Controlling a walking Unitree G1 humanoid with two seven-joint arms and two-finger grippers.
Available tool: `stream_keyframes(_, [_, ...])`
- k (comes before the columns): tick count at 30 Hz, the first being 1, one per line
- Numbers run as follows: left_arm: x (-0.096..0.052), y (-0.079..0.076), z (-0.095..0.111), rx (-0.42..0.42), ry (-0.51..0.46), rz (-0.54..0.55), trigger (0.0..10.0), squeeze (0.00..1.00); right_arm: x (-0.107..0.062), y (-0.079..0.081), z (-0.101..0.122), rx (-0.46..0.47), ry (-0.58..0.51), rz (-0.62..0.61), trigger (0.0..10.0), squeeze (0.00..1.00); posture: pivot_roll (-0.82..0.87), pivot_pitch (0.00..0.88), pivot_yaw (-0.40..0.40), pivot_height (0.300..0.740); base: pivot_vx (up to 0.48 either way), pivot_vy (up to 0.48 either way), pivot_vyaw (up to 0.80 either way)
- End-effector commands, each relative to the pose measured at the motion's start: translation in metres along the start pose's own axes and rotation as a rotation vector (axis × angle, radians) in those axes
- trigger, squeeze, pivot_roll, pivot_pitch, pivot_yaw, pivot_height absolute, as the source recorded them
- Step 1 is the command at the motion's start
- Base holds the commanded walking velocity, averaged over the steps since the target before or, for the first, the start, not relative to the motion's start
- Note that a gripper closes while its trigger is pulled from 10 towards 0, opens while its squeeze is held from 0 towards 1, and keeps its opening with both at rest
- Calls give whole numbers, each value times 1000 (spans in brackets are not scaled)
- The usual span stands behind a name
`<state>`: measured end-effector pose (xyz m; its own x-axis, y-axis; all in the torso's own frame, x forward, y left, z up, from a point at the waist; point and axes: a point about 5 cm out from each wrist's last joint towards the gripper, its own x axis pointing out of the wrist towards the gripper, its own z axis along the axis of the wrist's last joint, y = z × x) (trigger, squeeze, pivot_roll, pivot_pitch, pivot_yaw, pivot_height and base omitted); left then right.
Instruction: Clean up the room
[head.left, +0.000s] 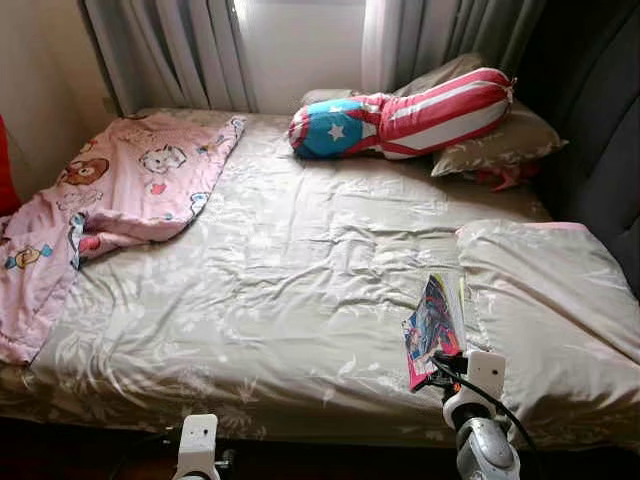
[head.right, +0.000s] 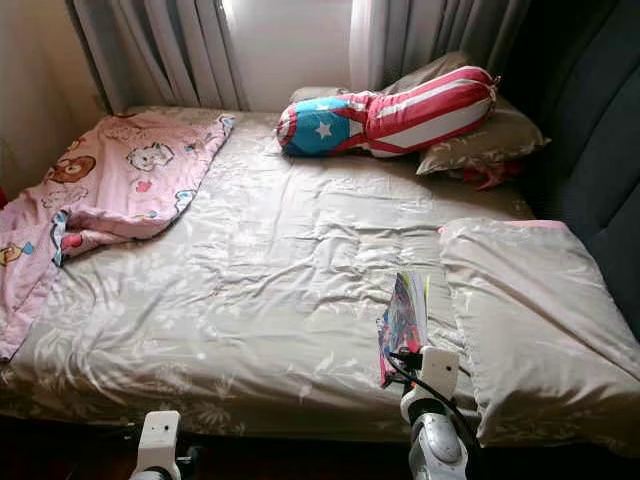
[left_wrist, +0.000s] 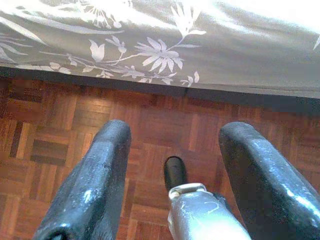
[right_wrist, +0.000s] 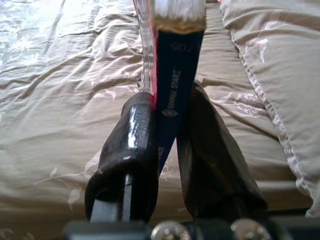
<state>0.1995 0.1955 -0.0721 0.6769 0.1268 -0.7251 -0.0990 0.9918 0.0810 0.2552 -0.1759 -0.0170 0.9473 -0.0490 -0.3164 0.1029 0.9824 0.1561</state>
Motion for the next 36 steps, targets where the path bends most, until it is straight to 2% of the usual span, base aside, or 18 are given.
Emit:
stream_keyframes(1, [0, 0, 1, 4, -5, 0, 10000, 0, 3, 2, 8, -17, -38, 18, 10000, 0, -99, 0, -43, 740, 304, 0, 0])
stream_keyframes(7, [0, 0, 1, 4, -6, 0, 10000, 0, 3, 4, 7, -18, -40, 21, 10000, 0, -99, 0, -43, 740, 307, 0, 610])
stream_keyframes(17, [0, -1, 3, -4, -19, -6, 10000, 0, 2, 3, 7, -5, -37, 7, 10000, 0, -100, 0, -43, 740, 301, 0, 0])
stream_keyframes(24, [2, -3, 12, -5, -61, -29, 10000, 0, 2, 0, 7, 7, -38, -9, 10000, 0, -104, 0, -40, 740, 0, 0, 0])
stream_keyframes(30, [4, -5, 39, -36, -197, -61, 10000, 0, 1, -3, 11, 20, -71, -25, 10000, 0, -104, 0, -37, 740, 0, 0, 0])
stream_keyframes(36, [1, -8, 81, -74, -424, -110, 10000, 0, 2, 8, 22, 5, -142, 23, 10000, 0, -99, 0, -30, 740, 0, 0, 0])
